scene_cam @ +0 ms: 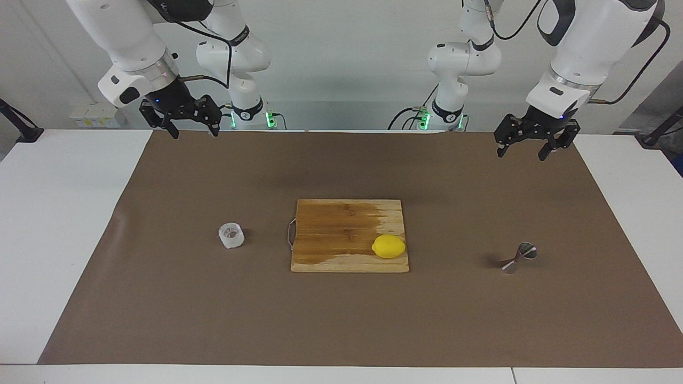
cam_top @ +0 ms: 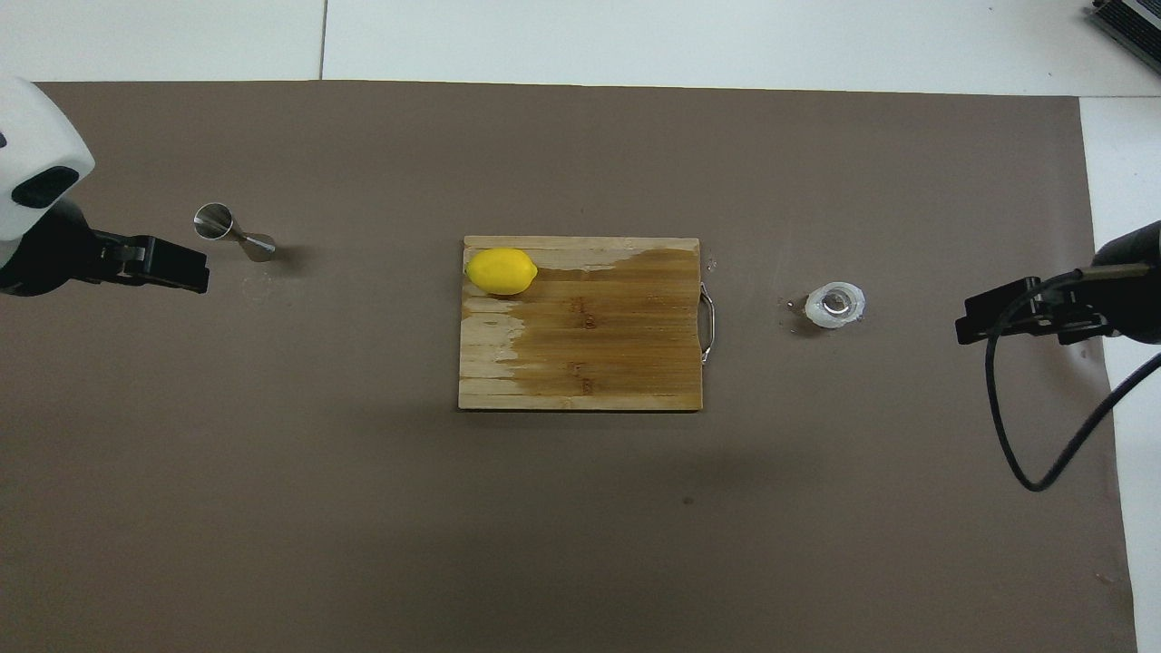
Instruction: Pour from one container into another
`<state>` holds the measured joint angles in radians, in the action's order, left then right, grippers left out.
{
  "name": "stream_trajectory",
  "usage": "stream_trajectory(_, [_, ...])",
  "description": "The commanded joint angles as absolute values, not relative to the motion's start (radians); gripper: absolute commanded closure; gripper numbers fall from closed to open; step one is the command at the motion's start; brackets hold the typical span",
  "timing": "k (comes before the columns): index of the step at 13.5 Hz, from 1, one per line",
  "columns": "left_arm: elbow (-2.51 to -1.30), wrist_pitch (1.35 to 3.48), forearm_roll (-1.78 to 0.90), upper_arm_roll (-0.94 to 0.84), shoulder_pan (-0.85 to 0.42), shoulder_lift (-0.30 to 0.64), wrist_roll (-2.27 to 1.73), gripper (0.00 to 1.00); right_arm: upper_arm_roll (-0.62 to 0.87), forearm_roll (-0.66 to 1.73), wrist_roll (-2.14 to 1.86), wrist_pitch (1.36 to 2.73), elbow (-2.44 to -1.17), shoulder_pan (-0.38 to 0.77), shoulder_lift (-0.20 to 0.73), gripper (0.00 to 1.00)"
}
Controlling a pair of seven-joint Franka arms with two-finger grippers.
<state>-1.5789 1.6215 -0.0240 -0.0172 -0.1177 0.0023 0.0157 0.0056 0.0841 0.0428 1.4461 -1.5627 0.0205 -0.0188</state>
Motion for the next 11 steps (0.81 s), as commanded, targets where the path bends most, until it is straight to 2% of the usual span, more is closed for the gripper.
stream_trajectory(1, [-1.611, 1.628, -0.029, -0.002, -0.127, -0.014, 0.026, 0.0, 0.02, 0.069, 0.057, 1.442, -1.562, 0.008, -0.02, 0.0])
stream_trajectory(7, [-1.611, 1.584, -0.031, -0.002, -0.112, -0.031, -0.044, 0.0, 0.02, 0.069, 0.057, 1.442, -1.562, 0.006, -0.02, 0.0])
stream_trajectory(11, [-1.586, 1.589, -0.096, 0.003, -0.071, 0.037, -0.063, 0.0, 0.02, 0.069, 0.057, 1.44, -1.562, 0.006, -0.02, 0.0])
